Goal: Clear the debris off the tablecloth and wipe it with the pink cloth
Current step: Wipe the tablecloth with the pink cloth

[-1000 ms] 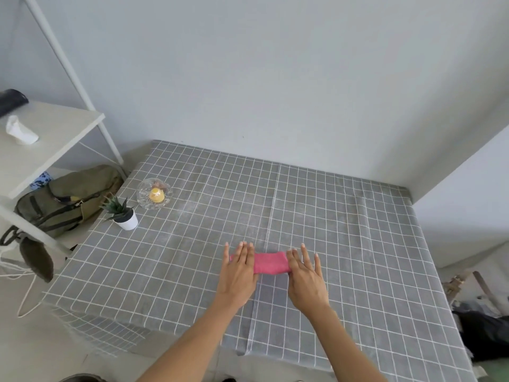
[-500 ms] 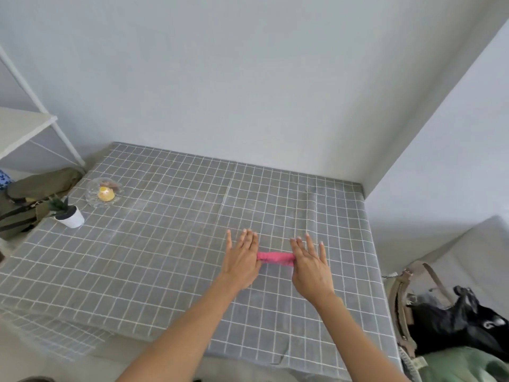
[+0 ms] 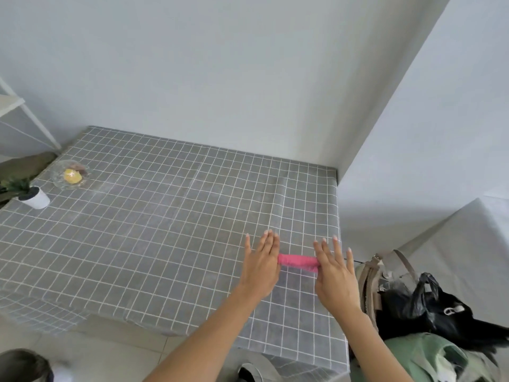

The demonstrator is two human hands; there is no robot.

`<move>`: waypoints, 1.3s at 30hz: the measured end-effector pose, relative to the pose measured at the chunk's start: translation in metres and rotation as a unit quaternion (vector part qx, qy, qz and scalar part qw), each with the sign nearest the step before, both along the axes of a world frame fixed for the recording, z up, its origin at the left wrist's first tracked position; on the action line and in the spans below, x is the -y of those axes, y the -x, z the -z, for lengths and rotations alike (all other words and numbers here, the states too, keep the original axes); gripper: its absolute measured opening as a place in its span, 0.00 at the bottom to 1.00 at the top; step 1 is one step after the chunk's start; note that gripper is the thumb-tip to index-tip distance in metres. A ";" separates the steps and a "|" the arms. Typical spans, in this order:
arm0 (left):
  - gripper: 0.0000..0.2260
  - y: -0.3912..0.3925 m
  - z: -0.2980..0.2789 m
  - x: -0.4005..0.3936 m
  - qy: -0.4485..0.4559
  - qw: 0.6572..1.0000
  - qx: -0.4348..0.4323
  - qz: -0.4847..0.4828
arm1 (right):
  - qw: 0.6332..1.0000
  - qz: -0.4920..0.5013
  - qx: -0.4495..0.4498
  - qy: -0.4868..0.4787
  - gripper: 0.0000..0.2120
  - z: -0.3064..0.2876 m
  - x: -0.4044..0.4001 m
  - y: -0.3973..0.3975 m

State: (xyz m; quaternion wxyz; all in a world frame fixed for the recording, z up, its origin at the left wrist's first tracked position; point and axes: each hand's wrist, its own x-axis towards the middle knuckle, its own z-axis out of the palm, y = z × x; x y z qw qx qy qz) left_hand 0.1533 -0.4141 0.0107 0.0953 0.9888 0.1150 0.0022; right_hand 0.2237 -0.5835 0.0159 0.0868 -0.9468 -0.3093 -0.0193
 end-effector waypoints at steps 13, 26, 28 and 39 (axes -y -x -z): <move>0.33 0.083 0.058 0.052 -0.012 0.992 -0.122 0.029 | 0.989 -0.059 -0.129 0.045 0.41 0.076 0.067 0.077; 0.32 0.105 0.046 0.046 0.091 0.989 -0.111 0.043 | 0.981 -0.027 -0.182 -0.066 0.29 0.062 0.068 0.080; 0.30 0.100 0.052 0.042 0.085 0.992 -0.095 -0.006 | 0.983 -0.010 -0.176 -0.054 0.31 0.060 0.054 0.071; 0.27 0.077 0.083 0.042 0.100 0.979 -0.164 -0.065 | 0.982 0.002 -0.186 0.020 0.33 0.097 0.027 0.062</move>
